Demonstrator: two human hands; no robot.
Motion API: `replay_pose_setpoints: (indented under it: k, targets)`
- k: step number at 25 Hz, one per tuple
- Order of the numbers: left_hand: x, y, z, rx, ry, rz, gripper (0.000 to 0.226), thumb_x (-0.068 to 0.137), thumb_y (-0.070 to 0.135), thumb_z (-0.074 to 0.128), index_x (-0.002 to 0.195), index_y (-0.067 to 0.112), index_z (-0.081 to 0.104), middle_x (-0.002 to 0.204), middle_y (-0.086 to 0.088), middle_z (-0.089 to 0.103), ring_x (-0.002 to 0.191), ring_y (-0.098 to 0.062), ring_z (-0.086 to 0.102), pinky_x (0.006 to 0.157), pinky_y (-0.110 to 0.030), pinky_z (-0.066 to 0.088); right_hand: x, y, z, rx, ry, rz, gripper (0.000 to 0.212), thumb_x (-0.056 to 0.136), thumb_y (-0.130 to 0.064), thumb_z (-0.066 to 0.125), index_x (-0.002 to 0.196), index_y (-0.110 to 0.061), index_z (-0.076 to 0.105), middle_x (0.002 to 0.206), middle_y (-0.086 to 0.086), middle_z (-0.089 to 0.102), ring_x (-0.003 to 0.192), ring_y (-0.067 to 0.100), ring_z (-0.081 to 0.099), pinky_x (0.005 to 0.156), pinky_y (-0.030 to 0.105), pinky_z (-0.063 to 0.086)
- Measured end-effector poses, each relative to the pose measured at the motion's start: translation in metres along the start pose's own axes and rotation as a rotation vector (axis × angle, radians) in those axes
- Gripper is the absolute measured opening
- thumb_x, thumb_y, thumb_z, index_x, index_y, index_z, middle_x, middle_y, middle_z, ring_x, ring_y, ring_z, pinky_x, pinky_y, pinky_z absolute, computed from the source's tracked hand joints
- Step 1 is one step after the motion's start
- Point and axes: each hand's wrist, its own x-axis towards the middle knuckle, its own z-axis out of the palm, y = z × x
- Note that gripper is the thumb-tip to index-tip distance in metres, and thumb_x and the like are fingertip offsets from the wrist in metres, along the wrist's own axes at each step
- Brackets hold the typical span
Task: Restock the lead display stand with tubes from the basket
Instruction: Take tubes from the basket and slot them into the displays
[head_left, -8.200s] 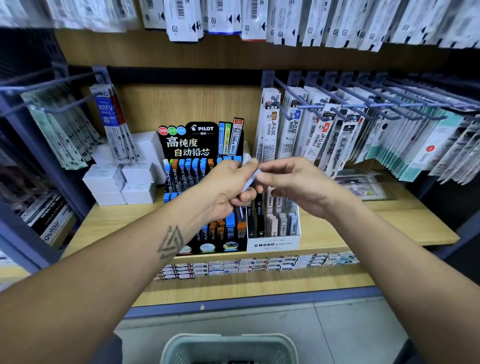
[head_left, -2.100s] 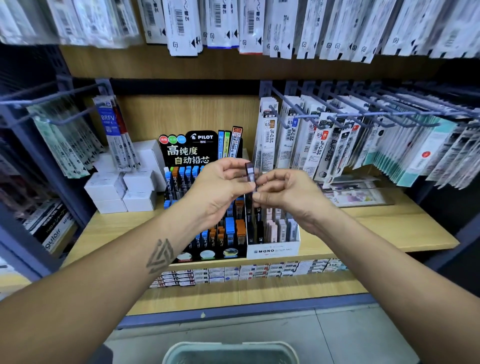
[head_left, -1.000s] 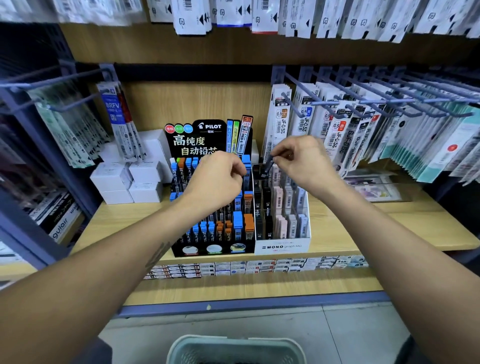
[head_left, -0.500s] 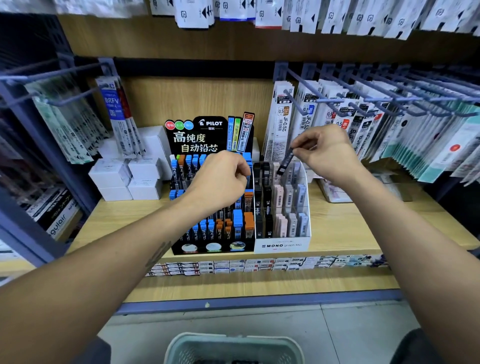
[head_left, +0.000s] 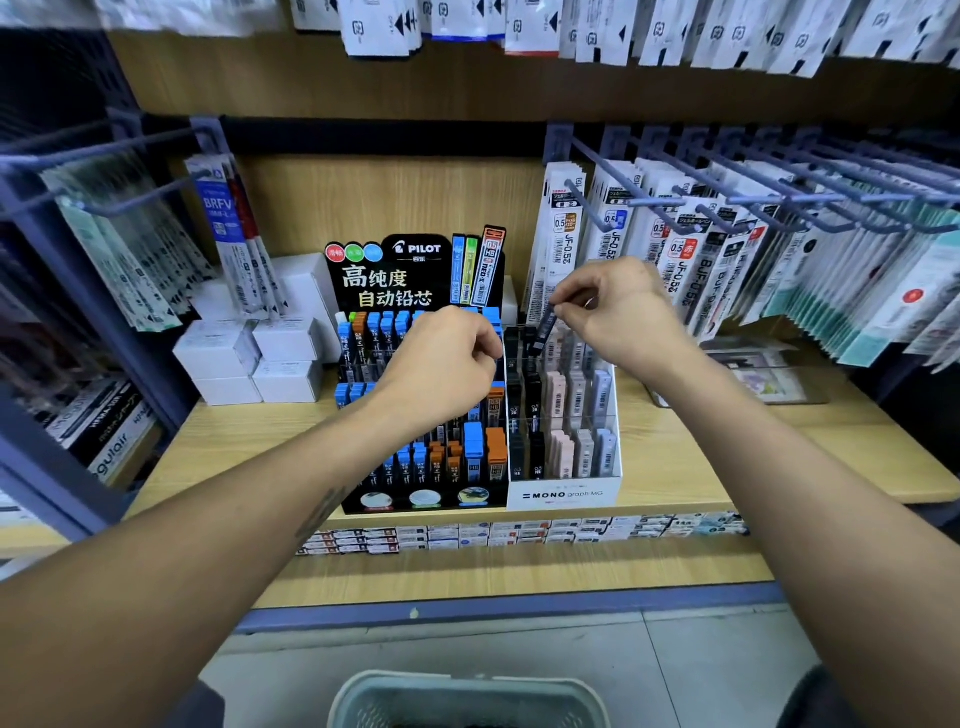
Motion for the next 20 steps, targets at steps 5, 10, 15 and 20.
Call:
replay_pose_setpoints:
  k: [5,10,15,20]
  targets:
    - [0.0,-0.002,-0.003,-0.013,0.0,0.004,0.027,0.092,0.001,0.053,0.101,0.013,0.075,0.077,0.009,0.064,0.057,-0.005,0.057,0.042,-0.006,0.036,0.0,-0.01,-0.01,0.143,-0.105,0.0,0.013,0.083,-0.007,0.076,0.083,-0.02,0.078,0.081,0.001,0.075,0.078,0.019,0.073,0.074,0.029,0.061]
    - [-0.002,-0.001,-0.005,-0.011,0.008,-0.005,0.027,0.093,0.001,0.053,0.101,0.013,0.075,0.077,0.009,0.062,0.062,-0.004,0.058,0.05,-0.011,0.039,-0.017,-0.003,0.001,-0.063,-0.27,-0.127,0.013,0.081,-0.008,0.076,0.083,-0.021,0.078,0.083,-0.005,0.076,0.075,0.006,0.069,0.081,0.025,0.058]
    - [-0.005,0.001,-0.006,-0.014,-0.002,0.0,0.027,0.093,0.0,0.052,0.102,0.012,0.075,0.079,0.008,0.063,0.065,-0.006,0.06,0.052,-0.013,0.04,-0.028,0.01,0.013,-0.167,-0.248,-0.242,0.014,0.082,-0.008,0.074,0.091,-0.017,0.08,0.091,-0.005,0.076,0.082,0.01,0.068,0.086,0.029,0.055]
    - [-0.005,0.003,-0.005,-0.019,0.007,0.01,0.028,0.092,0.0,0.052,0.1,0.013,0.075,0.082,0.006,0.065,0.06,-0.002,0.055,0.047,-0.006,0.035,-0.034,0.016,0.022,-0.185,-0.239,-0.243,0.014,0.083,-0.009,0.076,0.091,-0.02,0.08,0.092,-0.006,0.076,0.082,0.009,0.068,0.085,0.03,0.055]
